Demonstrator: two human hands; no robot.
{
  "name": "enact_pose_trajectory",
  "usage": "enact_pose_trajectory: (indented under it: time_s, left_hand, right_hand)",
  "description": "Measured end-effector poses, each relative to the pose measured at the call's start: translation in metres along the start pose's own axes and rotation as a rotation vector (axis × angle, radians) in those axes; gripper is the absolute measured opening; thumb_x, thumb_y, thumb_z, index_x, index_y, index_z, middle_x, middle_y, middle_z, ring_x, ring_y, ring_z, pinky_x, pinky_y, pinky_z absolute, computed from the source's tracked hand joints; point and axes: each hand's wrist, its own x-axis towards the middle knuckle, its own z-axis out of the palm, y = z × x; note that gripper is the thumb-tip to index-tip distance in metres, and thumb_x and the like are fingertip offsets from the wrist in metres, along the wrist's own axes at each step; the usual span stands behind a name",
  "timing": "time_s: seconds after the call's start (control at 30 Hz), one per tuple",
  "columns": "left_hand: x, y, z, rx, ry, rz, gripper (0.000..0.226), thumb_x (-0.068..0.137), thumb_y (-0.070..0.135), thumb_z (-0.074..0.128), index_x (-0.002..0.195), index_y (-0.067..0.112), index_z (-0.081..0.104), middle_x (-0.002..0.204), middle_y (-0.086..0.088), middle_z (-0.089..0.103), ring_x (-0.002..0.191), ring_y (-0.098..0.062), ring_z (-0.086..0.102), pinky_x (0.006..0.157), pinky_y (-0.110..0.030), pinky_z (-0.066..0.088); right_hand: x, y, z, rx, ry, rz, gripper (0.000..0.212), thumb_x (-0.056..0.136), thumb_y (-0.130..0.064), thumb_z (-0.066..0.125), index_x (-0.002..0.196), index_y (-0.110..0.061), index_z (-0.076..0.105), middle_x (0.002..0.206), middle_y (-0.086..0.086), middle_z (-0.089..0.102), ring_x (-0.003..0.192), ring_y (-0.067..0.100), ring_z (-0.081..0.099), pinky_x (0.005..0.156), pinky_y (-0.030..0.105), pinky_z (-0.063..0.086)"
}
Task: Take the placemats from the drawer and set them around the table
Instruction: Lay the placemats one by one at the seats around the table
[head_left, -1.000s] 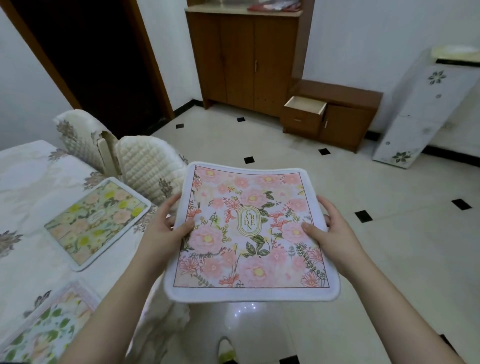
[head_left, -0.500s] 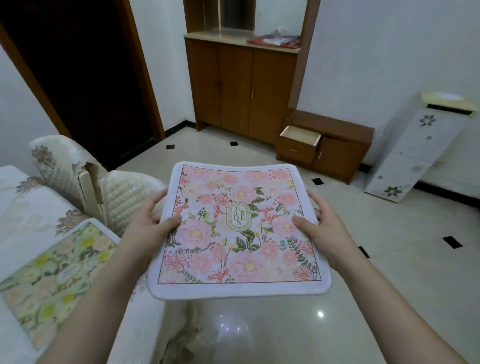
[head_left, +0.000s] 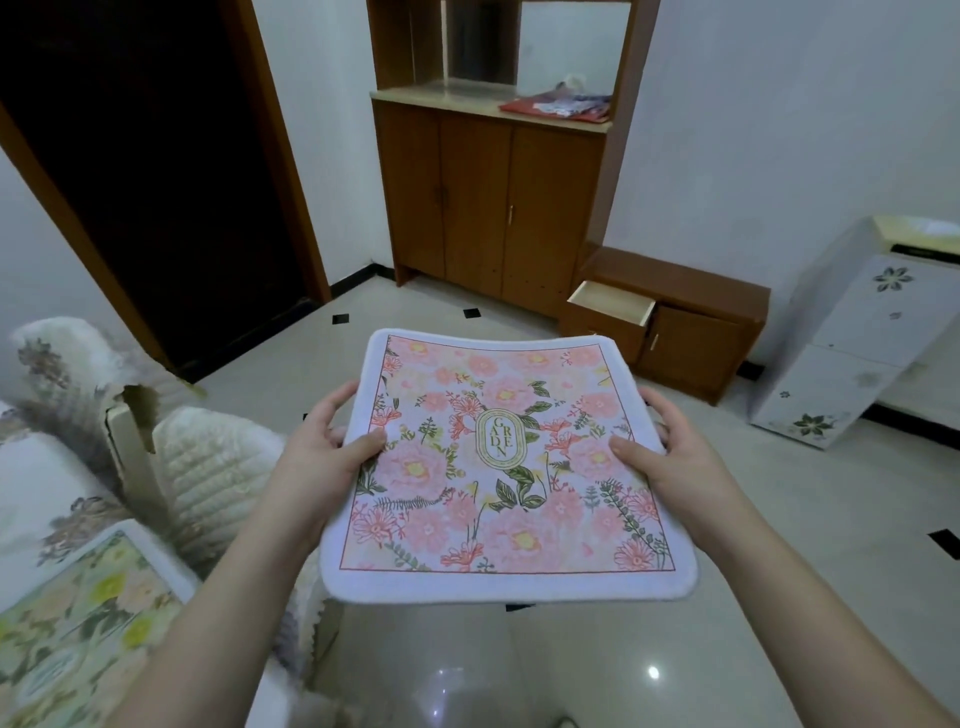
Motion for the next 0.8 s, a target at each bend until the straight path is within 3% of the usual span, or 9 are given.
enact_pose_trajectory:
  time_s: [0.1, 0.23, 0.43, 0.57, 0.8]
  left_hand:
    - [0.031, 0.016, 0.029, 0.022, 0.008, 0.011, 0.061, 0.095, 0.008, 0.064, 0.14, 0.042, 0.043, 0.095, -0.008, 0.077, 0.078, -0.037, 0.075, 0.067, -0.059, 0.059]
    - [0.067, 0.04, 0.065, 0.061, 0.04, 0.027, 0.057, 0.095, 0.011, 0.064, 0.138, 0.042, 0.043, 0.091, 0.0, 0.078, 0.073, -0.031, 0.076, 0.059, -0.046, 0.06]
    - [0.108, 0.061, 0.096, 0.02, 0.113, 0.023, 0.057, 0.095, 0.009, 0.064, 0.137, 0.043, 0.043, 0.095, -0.005, 0.078, 0.081, -0.036, 0.075, 0.073, -0.062, 0.058]
    - [0.13, 0.067, 0.101, 0.018, 0.161, 0.008, 0.059, 0.095, 0.009, 0.063, 0.14, 0.042, 0.042, 0.096, -0.007, 0.078, 0.082, -0.036, 0.075, 0.073, -0.063, 0.058]
    - [0.176, 0.072, 0.084, -0.024, 0.23, -0.001, 0.059, 0.096, 0.009, 0.063, 0.14, 0.042, 0.043, 0.097, -0.006, 0.078, 0.082, -0.037, 0.075, 0.072, -0.063, 0.058]
  right_hand:
    - [0.043, -0.001, -0.016, 0.031, -0.025, 0.002, 0.062, 0.092, -0.01, 0.066, 0.141, -0.038, 0.041, 0.111, 0.003, 0.07, 0.079, 0.029, 0.075, 0.064, 0.05, 0.061]
    - [0.099, -0.012, -0.039, 0.034, -0.07, 0.003, 0.061, 0.092, -0.011, 0.066, 0.14, -0.04, 0.041, 0.112, 0.002, 0.07, 0.08, 0.028, 0.075, 0.064, 0.05, 0.061]
    - [0.173, -0.035, -0.059, 0.022, -0.133, -0.013, 0.061, 0.092, -0.012, 0.066, 0.139, -0.04, 0.041, 0.108, -0.004, 0.069, 0.077, 0.027, 0.075, 0.067, 0.052, 0.06]
    - [0.207, -0.044, -0.055, 0.008, -0.188, -0.024, 0.062, 0.092, -0.014, 0.066, 0.141, -0.04, 0.038, 0.111, -0.005, 0.068, 0.076, 0.025, 0.075, 0.057, 0.041, 0.06]
    - [0.265, -0.057, -0.021, -0.005, -0.25, -0.023, 0.064, 0.093, -0.014, 0.066, 0.143, -0.04, 0.037, 0.114, -0.002, 0.068, 0.076, 0.025, 0.075, 0.055, 0.038, 0.059]
